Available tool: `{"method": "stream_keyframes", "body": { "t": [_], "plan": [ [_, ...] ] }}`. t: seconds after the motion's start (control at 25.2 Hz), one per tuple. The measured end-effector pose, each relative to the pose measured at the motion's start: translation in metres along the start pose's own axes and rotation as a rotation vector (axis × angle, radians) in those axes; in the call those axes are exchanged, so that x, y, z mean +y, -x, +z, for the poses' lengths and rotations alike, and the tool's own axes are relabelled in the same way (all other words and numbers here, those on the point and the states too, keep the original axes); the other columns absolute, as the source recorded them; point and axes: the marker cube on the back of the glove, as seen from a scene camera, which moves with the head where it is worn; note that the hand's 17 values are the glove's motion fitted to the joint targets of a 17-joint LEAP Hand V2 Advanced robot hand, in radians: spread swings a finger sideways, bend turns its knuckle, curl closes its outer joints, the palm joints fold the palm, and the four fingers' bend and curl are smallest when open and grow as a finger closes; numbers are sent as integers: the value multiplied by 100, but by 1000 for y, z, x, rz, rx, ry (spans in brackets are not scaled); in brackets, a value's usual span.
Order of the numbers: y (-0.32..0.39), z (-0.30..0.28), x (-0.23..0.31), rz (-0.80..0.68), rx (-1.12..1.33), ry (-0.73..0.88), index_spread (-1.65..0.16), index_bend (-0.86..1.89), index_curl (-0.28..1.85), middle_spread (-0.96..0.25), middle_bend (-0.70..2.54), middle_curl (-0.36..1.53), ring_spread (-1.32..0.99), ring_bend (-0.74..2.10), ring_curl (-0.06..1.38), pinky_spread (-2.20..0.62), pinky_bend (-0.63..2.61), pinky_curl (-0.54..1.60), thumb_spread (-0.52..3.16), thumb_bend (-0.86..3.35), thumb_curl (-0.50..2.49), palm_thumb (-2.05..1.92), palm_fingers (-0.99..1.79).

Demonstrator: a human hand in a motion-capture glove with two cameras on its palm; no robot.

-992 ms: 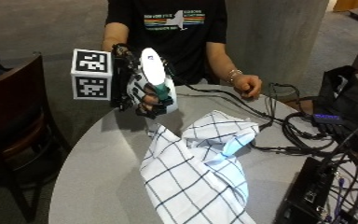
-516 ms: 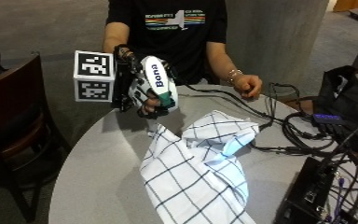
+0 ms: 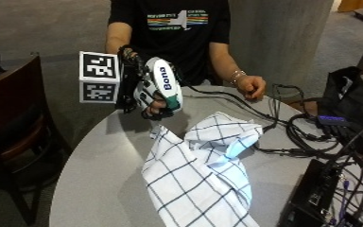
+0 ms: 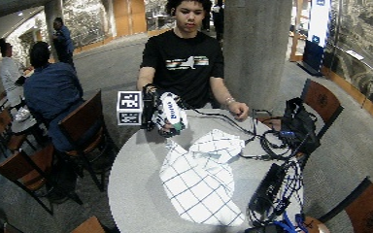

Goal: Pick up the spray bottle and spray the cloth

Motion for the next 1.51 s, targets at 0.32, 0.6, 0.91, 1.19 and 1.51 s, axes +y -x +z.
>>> {"method": "stream_keyframes", "body": {
  "t": [0.32,0.6,0.91,1.19,1.51],
  "plan": [
    [-1,2,2,21,16,7,-15,22,61,-4,21,48,-5,32,42,27,15,22,41,-3,75,95,109],
    [-2,4,2,20,11,15,-15,22,61,-4,21,49,-5,32,42,27,14,22,40,-4,75,95,109],
    [2,6,1,6,-2,12,-15,22,61,-4,21,49,-6,33,42,27,14,22,39,-3,75,95,109],
    [16,23,30,-273,-48,85,-14,23,62,-4,21,49,-6,33,43,27,14,22,39,-3,75,96,109],
    [33,101,86,-693,-36,277,-14,23,62,-4,22,49,-6,32,43,27,13,21,38,-3,75,96,107]
  ]
}}
